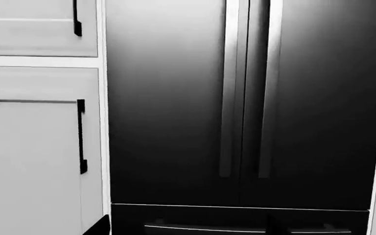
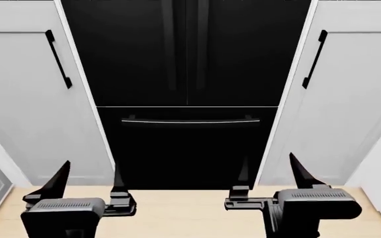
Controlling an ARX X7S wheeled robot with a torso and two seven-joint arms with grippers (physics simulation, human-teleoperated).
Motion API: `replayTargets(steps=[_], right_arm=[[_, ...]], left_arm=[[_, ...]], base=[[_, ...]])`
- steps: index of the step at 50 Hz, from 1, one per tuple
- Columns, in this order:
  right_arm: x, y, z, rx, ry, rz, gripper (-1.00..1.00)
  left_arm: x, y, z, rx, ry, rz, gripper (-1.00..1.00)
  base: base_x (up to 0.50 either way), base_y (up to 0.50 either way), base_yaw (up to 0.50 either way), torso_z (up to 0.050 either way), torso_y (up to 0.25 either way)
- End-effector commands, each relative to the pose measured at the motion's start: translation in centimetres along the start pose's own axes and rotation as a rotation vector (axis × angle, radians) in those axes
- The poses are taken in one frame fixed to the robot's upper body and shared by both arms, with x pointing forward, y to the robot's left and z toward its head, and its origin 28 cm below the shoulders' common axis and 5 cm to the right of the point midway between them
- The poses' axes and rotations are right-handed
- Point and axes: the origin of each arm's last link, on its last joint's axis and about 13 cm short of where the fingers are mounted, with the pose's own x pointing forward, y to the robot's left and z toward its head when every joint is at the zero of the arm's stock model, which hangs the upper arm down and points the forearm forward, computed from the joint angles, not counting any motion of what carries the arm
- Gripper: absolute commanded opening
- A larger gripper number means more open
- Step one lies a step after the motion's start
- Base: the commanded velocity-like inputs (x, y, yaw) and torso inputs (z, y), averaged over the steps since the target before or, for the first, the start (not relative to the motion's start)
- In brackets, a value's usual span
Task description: Open the fridge doors
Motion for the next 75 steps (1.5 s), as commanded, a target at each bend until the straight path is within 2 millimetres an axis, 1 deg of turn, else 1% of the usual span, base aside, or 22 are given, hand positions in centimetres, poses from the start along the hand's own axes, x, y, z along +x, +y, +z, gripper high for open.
replayTargets(steps=[1, 8, 24, 45, 50, 62, 70, 75], right_arm=[[-0.64, 0.09, 2.59, -0.005, -0.081, 0.015, 1.0], [-0.68, 0.22, 2.69, -0.003, -0.086, 0.023, 1.0], [-0.64, 0.27, 2.88, -0.007, -0.092, 0.025, 1.0], [-0.64, 0.27, 2.71, -0.011, -0.089, 0.02, 1.0], [-0.6, 0.27, 2.77, -0.012, -0.084, 0.016, 1.0], [-0.58, 0.26, 2.83, -0.018, -0.081, 0.02, 1.0], [-0.56, 0.27, 2.83, -0.02, -0.087, 0.017, 1.0], [-0.58, 0.27, 2.84, -0.019, -0.09, 0.016, 1.0]], left_arm=[[-0.64, 0.43, 2.04, -0.012, -0.064, 0.012, 1.0], [-0.63, 0.53, 1.76, -0.022, -0.055, 0.017, 1.0], [-0.6, 0.55, 1.89, -0.031, -0.06, 0.025, 1.0], [-0.57, 0.52, 1.57, -0.033, -0.05, 0.023, 1.0], [-0.59, 0.55, 1.63, -0.034, -0.049, 0.021, 1.0], [-0.58, 0.61, 1.7, -0.034, -0.047, 0.025, 1.0], [-0.58, 0.65, 1.69, -0.034, -0.048, 0.025, 1.0], [-0.6, 0.66, 1.71, -0.035, -0.049, 0.026, 1.0]], base=[[0.4, 0.0, 0.0, 0.0, 0.0], [0.4, 0.0, 0.0, 0.0, 0.0], [0.41, 0.0, 0.0, 0.0, 0.0], [0.4, 0.0, 0.0, 0.0, 0.0], [0.22, 0.0, 0.0, 0.0, 0.0], [0.01, 0.0, 0.0, 0.0, 0.0], [0.46, -0.02, 0.0, 0.0, 0.0], [0.08, 0.0, 0.0, 0.0, 0.003]])
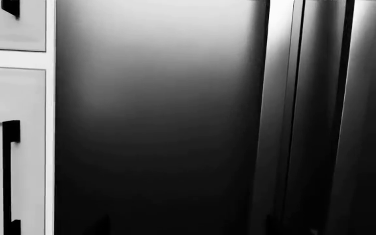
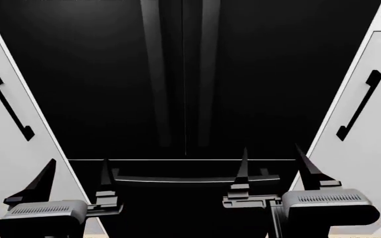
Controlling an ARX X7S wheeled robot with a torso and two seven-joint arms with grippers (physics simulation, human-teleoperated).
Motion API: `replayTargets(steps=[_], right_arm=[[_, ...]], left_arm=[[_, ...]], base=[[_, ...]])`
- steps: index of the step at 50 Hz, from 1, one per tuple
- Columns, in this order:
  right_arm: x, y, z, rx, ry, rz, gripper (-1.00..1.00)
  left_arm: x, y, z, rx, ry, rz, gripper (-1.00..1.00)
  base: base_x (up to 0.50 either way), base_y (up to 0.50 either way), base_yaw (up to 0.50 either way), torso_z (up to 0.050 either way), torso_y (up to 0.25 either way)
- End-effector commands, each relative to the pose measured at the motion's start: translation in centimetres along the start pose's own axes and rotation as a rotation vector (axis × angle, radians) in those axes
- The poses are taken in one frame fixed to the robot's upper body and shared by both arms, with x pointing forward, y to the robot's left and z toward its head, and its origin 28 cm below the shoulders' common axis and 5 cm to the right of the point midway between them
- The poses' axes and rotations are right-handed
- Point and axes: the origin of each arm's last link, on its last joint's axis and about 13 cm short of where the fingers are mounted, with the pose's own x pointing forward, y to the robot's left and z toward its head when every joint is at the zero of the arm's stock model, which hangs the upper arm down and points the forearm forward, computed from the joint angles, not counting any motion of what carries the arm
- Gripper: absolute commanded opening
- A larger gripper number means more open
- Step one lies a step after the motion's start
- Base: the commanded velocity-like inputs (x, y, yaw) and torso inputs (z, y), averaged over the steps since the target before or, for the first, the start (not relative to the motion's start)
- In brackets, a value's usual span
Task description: Open the fridge doors
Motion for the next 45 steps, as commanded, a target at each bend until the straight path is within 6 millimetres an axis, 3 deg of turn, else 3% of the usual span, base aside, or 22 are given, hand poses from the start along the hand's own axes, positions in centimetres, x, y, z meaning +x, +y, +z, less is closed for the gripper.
replayTargets(steps=[1, 30, 34, 40, 45], right_arm=[[0.0, 0.0, 0.0, -0.004, -0.001, -0.002, 1.0], [-0.1, 0.2, 0.1, -0.003, -0.001, 0.001, 1.0], [-0.1, -0.1, 0.5, -0.014, 0.0, -0.007, 1.0], [-0.4, -1.5, 2.1, -0.059, -0.021, -0.039, 1.0], [-0.4, -1.4, 2.1, -0.059, -0.026, -0.033, 1.0]], left_arm=[[0.0, 0.1, 0.0, 0.0, 0.001, 0.002, 1.0], [0.0, 0.2, 0.3, -0.012, 0.0, -0.004, 1.0], [0.9, -0.4, 1.1, -0.013, -0.009, -0.047, 1.0], [3.9, -1.8, 3.5, -0.12, -0.03, -0.163, 1.0], [5.5, -3.2, 5.7, -0.121, -0.06, -0.225, 1.0]], base=[[0.0, 0.0, 0.0, 0.0, 0.0], [0.0, 0.0, 0.0, 0.0, 0.0], [0.0, 0.0, 0.0, 0.0, 0.0], [0.0, 0.0, 0.0, 0.0, 0.0], [0.0, 0.0, 0.0, 0.0, 0.0]])
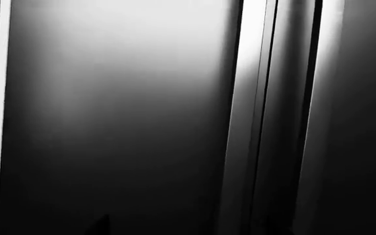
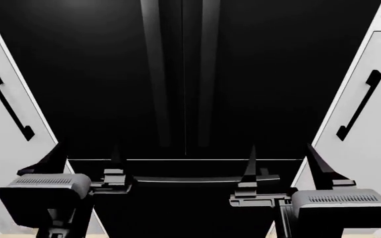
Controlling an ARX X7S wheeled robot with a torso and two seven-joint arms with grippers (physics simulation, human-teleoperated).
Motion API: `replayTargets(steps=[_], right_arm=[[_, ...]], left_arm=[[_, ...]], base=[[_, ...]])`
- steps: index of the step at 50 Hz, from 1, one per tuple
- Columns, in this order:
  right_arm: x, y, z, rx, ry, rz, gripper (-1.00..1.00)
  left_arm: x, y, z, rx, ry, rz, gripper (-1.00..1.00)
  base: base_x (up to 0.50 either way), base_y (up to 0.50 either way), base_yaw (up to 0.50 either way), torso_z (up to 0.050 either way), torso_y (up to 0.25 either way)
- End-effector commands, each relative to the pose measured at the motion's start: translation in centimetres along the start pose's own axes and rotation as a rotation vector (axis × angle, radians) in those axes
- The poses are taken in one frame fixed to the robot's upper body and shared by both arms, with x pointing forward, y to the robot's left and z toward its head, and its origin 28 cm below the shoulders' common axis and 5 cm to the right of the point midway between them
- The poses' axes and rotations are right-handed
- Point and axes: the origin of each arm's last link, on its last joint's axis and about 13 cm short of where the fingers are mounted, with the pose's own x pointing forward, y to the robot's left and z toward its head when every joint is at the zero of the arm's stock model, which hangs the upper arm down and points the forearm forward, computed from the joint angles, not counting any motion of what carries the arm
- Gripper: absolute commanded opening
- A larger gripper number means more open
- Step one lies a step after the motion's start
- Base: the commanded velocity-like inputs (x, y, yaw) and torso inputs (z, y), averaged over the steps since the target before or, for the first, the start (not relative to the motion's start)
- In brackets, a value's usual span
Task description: Open the fridge doors
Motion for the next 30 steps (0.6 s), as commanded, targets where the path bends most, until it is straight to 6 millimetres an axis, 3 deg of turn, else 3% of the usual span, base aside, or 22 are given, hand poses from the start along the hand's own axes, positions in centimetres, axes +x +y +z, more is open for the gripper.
replayTargets(steps=[1, 20, 30], right_arm=[[-0.1, -0.6, 0.8, -0.026, -0.011, -0.015, 1.0], [-0.2, -0.4, 0.3, -0.021, 0.001, -0.006, 1.0], [-0.2, -0.3, 0.4, -0.014, -0.002, -0.002, 1.0]], left_arm=[[3.3, -2.3, 3.6, -0.031, -0.037, -0.147, 1.0], [5.9, -5.5, 8.7, -0.031, -0.114, -0.214, 1.0], [7.3, -6.1, 10.6, -0.027, -0.123, -0.223, 1.0]], base=[[0.0, 0.0, 0.0, 0.0, 0.0], [0.0, 0.0, 0.0, 0.0, 0.0], [0.0, 0.0, 0.0, 0.0, 0.0]])
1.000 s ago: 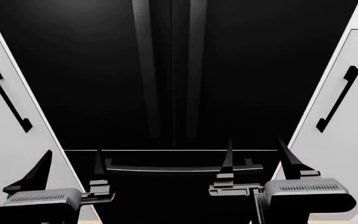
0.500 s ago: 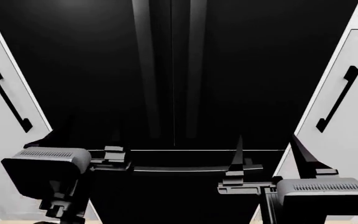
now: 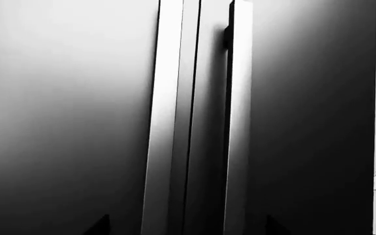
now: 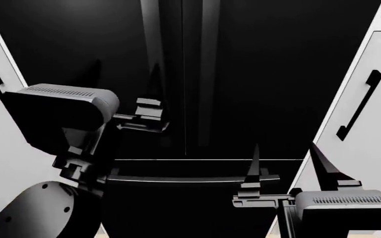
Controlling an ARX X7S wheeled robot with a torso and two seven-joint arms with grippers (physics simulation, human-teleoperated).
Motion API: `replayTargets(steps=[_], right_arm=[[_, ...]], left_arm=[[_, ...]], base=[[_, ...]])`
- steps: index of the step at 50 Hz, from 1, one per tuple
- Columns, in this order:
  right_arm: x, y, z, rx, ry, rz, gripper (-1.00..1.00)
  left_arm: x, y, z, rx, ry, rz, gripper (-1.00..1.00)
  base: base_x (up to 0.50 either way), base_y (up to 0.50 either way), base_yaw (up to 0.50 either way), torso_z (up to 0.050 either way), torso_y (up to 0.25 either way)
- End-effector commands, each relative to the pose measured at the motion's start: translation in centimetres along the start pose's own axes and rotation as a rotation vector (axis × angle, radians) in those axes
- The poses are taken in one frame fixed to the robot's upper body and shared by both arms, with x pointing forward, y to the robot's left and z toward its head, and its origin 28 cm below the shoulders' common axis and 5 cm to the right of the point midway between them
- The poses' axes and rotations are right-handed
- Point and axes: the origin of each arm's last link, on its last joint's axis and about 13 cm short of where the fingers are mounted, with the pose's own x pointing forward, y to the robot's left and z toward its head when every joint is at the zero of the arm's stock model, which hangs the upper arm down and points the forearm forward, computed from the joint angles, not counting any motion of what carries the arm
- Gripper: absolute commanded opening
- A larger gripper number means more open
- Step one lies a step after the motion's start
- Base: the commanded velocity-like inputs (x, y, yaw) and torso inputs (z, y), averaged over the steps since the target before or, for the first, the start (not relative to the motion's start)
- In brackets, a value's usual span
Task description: Open the fridge doors
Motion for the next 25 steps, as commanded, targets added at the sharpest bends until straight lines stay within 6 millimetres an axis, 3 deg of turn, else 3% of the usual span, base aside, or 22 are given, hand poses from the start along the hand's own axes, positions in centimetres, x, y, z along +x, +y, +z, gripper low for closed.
replayTargets(steps=[1, 14, 25], right_arm=[[0.0, 0.1, 0.0, 0.004, 0.0, 0.004, 1.0], [-0.1, 0.0, 0.0, 0.015, -0.003, 0.003, 1.0], [-0.1, 0.1, -0.1, 0.024, -0.005, 0.005, 1.0]], left_arm=[[2.0, -0.8, 2.3, 0.014, -0.015, -0.022, 1.0], [6.4, -2.2, 5.0, 0.035, 0.045, 0.011, 1.0], [7.9, -3.2, 6.7, 0.001, 0.056, -0.014, 1.0]], base=[[0.0, 0.0, 0.0, 0.0, 0.0], [0.0, 0.0, 0.0, 0.0, 0.0], [0.0, 0.0, 0.0, 0.0, 0.0]])
